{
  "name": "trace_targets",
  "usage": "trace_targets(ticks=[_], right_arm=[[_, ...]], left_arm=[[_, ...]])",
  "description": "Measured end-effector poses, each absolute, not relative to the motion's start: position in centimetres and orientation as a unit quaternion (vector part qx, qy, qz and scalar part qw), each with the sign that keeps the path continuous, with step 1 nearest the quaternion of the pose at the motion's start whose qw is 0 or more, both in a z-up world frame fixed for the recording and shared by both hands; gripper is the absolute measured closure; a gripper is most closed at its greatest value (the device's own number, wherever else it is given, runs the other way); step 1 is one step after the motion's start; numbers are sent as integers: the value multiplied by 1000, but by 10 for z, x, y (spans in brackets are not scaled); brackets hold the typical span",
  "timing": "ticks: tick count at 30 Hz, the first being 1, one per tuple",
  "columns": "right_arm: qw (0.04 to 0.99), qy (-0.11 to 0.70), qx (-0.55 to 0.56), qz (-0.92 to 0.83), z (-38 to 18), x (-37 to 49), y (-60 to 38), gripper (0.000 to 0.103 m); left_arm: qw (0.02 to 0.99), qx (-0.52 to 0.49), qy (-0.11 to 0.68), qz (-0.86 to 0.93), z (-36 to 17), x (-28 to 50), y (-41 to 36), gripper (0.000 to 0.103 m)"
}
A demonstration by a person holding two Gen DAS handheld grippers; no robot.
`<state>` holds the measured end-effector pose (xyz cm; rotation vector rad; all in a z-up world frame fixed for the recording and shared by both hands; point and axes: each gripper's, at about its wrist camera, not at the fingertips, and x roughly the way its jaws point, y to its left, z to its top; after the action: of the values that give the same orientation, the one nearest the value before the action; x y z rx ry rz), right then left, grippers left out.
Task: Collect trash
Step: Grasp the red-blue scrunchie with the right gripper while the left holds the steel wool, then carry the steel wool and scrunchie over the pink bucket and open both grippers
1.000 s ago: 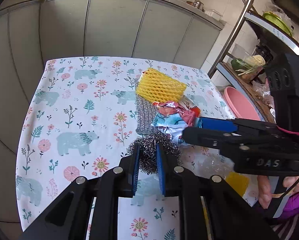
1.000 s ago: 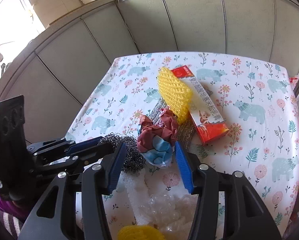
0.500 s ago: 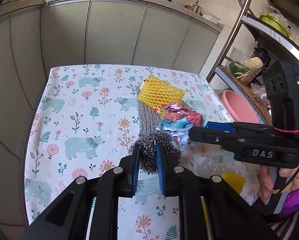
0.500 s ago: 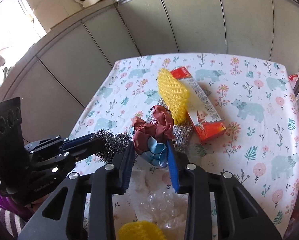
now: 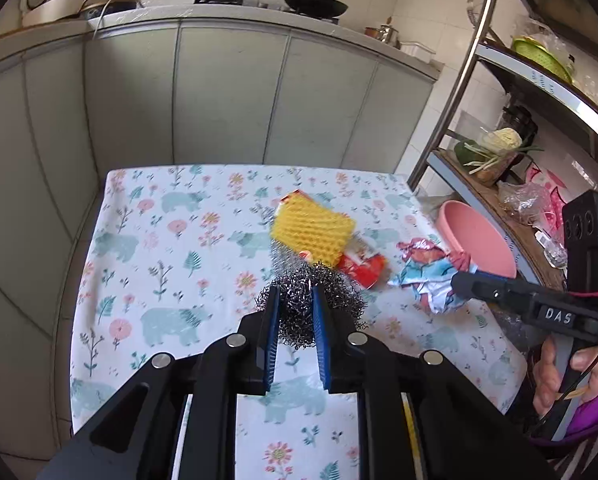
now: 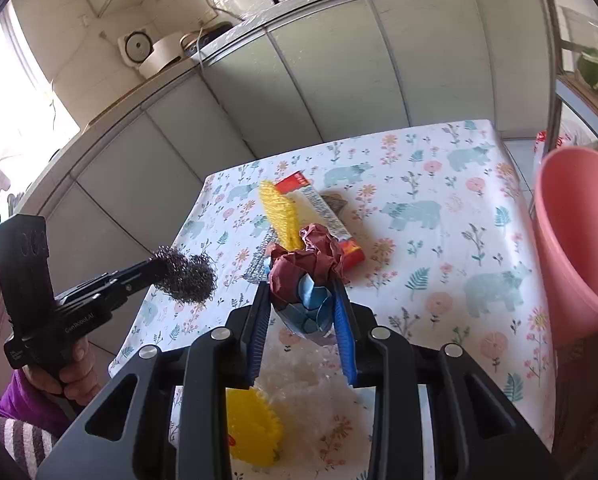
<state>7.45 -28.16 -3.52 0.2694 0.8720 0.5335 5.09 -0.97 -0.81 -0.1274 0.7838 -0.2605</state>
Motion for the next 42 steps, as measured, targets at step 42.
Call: trace_targets(ticks=[42], right_arm=[[918,292,253,87,-36,58,-463,76]], left_arm=[[894,35,365,-257,37,128,-237,88]])
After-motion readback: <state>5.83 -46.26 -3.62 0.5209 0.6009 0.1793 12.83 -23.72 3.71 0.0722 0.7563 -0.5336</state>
